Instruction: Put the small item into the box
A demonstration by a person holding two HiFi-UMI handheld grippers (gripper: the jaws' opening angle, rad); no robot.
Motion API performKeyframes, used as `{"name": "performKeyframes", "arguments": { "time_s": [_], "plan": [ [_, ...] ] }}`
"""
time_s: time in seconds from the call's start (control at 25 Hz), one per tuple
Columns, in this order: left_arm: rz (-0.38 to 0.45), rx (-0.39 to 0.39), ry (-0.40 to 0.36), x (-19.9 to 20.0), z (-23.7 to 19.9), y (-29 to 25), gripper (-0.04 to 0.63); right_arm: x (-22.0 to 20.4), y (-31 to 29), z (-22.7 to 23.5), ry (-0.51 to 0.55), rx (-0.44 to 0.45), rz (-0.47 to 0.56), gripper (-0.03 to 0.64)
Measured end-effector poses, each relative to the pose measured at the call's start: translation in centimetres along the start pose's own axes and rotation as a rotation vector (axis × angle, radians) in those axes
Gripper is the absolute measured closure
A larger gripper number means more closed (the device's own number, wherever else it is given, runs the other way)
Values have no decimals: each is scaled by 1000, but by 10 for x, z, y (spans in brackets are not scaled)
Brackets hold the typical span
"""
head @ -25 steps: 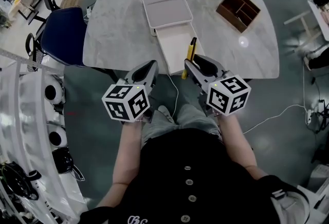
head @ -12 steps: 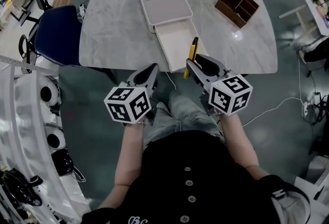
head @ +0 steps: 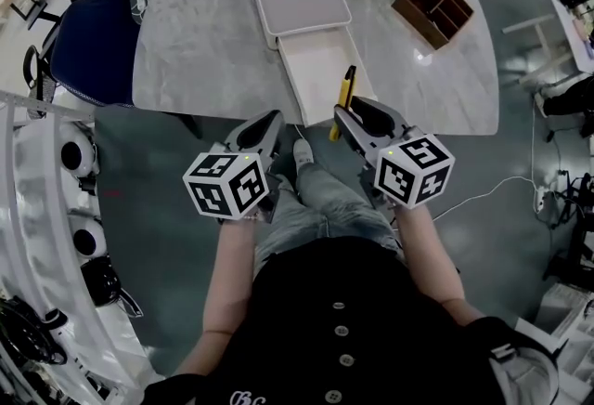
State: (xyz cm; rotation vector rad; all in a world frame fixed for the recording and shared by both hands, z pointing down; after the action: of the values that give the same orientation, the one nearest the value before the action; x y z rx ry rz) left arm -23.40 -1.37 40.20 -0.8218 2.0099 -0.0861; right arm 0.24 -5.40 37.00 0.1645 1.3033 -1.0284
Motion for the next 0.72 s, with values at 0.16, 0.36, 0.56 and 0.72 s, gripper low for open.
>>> {"name": "performKeyframes", "arguments": {
  "time_s": [0.16, 0.36, 0.56, 0.72],
  "plan": [
    [-5, 12, -6, 9, -4, -8, 577, 7, -13, 7, 4, 19, -5, 497],
    [-23, 12, -43, 25, -3, -25, 577, 21, -27, 22, 11, 32, -3, 497],
    [-38, 41, -66, 42, -5, -44, 577, 38, -41, 42, 12, 66, 6, 497],
    [-30, 55, -77, 54, -4, -54, 577, 49, -52, 50, 21, 101, 8, 497]
  ]
}}
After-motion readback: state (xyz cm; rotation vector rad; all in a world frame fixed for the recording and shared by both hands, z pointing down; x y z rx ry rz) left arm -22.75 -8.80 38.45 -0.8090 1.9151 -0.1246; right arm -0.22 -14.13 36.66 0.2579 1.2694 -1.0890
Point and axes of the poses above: the fingertips, and each gripper's own axes: y backward along the fingers, z to its right, x out of its top, the point moved 10 cm from there along y, backward along the fingers
